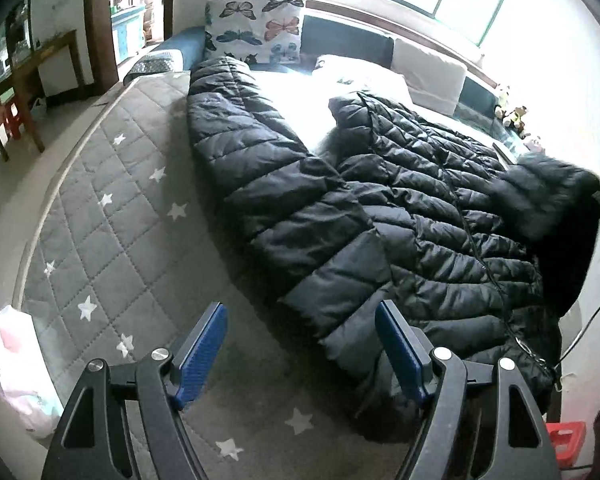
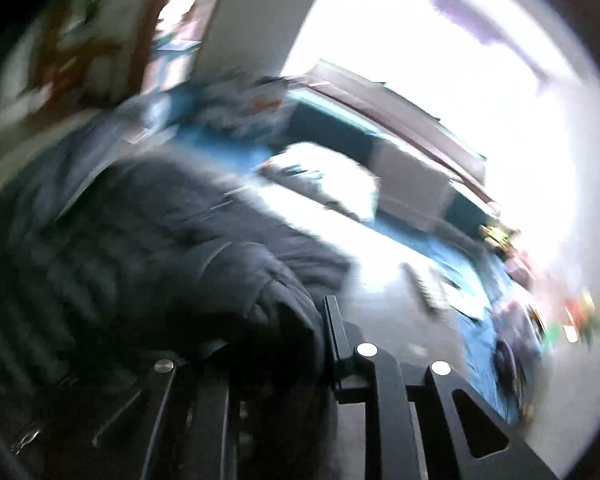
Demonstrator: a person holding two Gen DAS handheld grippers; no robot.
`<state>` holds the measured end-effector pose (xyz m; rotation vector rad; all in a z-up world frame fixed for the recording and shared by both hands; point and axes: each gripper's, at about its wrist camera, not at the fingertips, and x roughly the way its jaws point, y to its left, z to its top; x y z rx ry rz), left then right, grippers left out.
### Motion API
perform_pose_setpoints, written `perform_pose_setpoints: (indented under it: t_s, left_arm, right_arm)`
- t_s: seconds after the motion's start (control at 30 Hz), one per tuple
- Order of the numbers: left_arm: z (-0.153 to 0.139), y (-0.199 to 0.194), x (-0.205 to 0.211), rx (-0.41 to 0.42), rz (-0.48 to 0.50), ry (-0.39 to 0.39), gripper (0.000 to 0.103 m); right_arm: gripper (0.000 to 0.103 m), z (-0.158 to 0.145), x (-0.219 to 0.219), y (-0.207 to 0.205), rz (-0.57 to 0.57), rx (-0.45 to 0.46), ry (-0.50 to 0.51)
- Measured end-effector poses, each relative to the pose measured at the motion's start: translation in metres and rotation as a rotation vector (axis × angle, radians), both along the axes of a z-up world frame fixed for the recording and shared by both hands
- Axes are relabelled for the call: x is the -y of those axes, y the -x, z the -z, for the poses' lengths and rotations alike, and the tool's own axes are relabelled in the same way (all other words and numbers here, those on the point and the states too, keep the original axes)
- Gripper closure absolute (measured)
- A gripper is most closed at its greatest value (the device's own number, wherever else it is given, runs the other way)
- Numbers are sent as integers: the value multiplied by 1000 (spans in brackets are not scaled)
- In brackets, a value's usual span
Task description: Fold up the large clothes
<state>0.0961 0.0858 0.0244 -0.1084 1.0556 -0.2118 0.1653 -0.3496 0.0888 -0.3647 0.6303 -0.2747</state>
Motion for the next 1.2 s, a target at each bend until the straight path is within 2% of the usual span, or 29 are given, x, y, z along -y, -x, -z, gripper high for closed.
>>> perform_pose_setpoints:
  t_s: [0.1,0.2,0.3,0.4,0.53,0.6,0.63,0.73,0.83,0.93,1.0,1.07,1.13,1.2]
  left_arm:
    - [-4,-7,11,9,12,-24,22]
    - [-8,-12,20,16,17,-34,22]
    - [-12,-18,33,18,31,-44,22]
    - [-16,-24,49,30,59,-71,22]
    - [-24,-29,74,59,99,-136,22]
    - [-27,-30,83,63,123,-145,22]
    - [-28,-30,87,64,133,-149,22]
    - [-30,-29,95,68,150,-171,22]
    - [-27,-33,100,53,149,-183,22]
    - [-23,-38,105,31,146,-170,22]
    - [-22,-41,109,20,153,-151,22]
    - [-22,-42,115,14,166,-143,22]
    - [-23,-44,121,17,173,-158,22]
    - [-24,-47,125,23,174,-176,22]
  right_arm:
    - [81,-28,73,21,185,79,-73]
    - [81,-30,149,46,344,109,-243]
    - [79,-1,214,72,472,111,-432]
    - [75,44,263,92,576,83,-627]
    - [74,84,291,108,623,37,-768]
    - [73,95,306,120,682,44,-902]
    - [73,94,306,124,708,42,-914]
    - [73,78,291,132,663,53,-830]
    - [73,56,261,129,490,30,-782]
    - [69,50,224,112,319,-47,-744]
    - [66,58,201,91,226,-105,-747]
    - [66,73,190,70,170,-151,-796]
    - [66,93,185,42,137,-226,-846]
    - [66,101,182,21,132,-261,-831]
